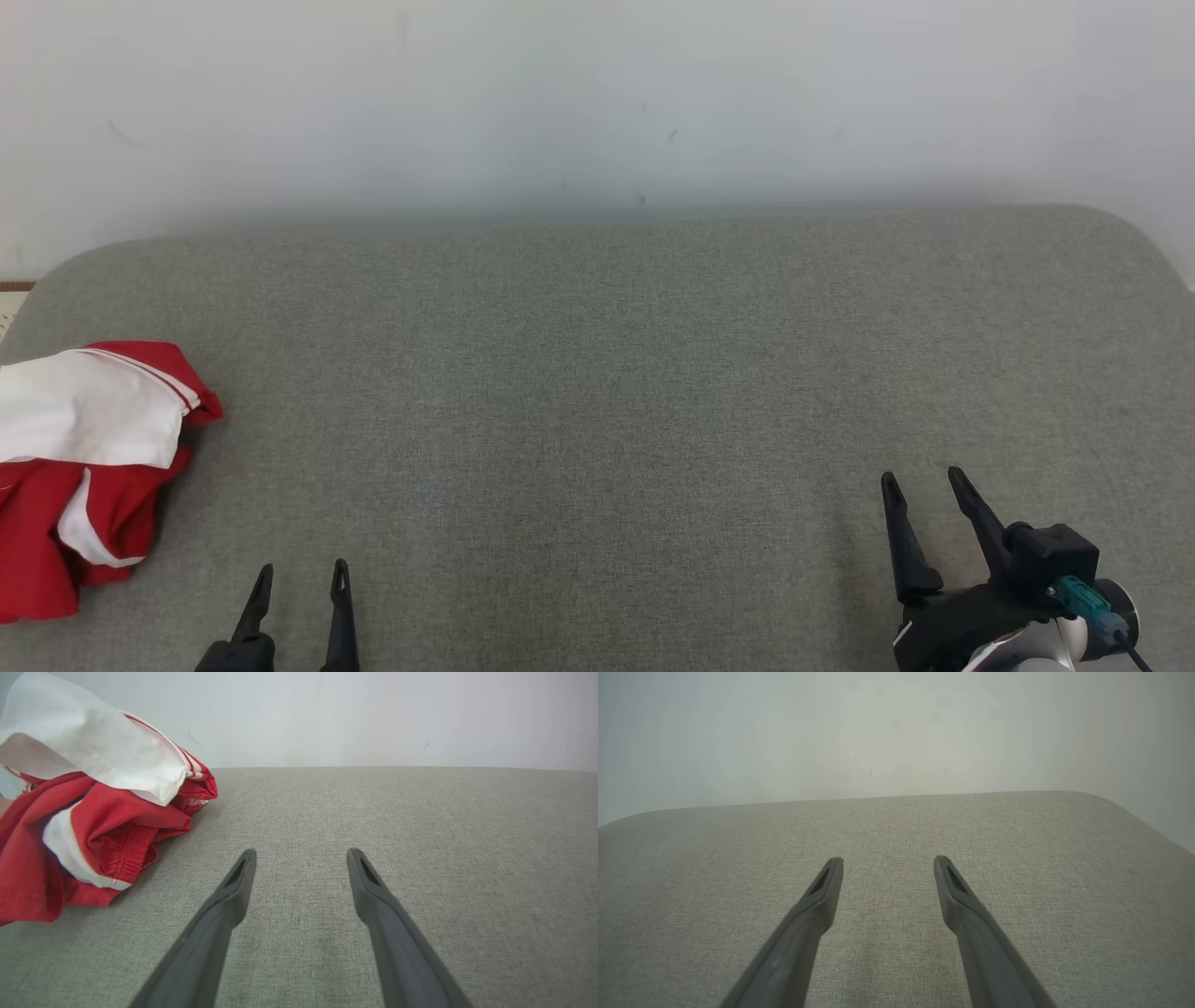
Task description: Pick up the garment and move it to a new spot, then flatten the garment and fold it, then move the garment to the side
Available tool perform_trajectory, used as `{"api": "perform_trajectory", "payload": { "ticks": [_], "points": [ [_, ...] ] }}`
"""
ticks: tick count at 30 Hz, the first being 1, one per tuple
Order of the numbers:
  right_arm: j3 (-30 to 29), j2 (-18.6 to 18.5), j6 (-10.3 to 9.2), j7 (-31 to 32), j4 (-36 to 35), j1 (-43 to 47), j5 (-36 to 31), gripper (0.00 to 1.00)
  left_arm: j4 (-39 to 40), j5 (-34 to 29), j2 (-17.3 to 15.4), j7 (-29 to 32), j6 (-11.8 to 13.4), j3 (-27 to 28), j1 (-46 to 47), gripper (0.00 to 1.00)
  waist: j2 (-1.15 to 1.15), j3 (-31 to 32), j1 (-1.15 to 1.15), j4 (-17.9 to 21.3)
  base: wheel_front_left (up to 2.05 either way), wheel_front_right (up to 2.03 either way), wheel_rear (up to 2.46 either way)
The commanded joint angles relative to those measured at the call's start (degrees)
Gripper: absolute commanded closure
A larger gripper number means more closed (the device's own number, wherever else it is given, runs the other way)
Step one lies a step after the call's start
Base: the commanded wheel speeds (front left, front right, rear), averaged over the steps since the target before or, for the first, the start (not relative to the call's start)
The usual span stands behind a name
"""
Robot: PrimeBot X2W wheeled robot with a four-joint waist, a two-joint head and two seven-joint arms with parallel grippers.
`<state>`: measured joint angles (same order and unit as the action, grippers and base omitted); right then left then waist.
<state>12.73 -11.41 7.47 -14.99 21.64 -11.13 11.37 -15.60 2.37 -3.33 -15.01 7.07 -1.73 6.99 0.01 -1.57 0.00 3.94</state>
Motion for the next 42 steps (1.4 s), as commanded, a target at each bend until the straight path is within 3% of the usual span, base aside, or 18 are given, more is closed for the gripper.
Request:
{"api": "perform_trajectory", "payload": {
  "ticks": [1,12,22,34,42],
  "points": [
    [0.06,0.12,0.04,-0.28,0.03,0.31,-0.31,0.0,-0.06,-0.63,0.04,-0.25,-0.1,0.34,-1.07,0.0,-0.01,0.02,0.0,-0.18,0.0,0.0,0.0],
    [0.97,0.2,0.04,-0.2,-0.85,0.66,-0.31,0.0,0.0,0.48,0.3,-0.25,-0.39,2.0,-1.37,0.0,-0.01,-0.26,0.0,-3.51,0.0,0.0,0.0],
    [2.05,0.24,0.04,-0.19,-0.89,0.94,-0.59,0.0,-0.46,1.17,0.41,-0.24,-2.18,5.03,-2.59,0.0,-0.01,-0.22,0.0,-12.35,0.0,0.0,0.0],
    [3.89,0.51,0.04,-0.19,1.46,1.09,0.69,0.0,-1.41,1.83,0.44,-0.24,-2.21,6.47,-3.83,0.0,-0.01,0.54,0.0,-22.07,0.0,0.0,0.0],
    [4.58,1.11,0.04,-0.19,1.57,0.65,0.09,0.0,-1.6,2.23,0.43,-0.24,-2.73,8.06,-4.98,0.0,-0.01,0.84,0.0,-23.75,0.0,0.0,0.0]
  ]
}}
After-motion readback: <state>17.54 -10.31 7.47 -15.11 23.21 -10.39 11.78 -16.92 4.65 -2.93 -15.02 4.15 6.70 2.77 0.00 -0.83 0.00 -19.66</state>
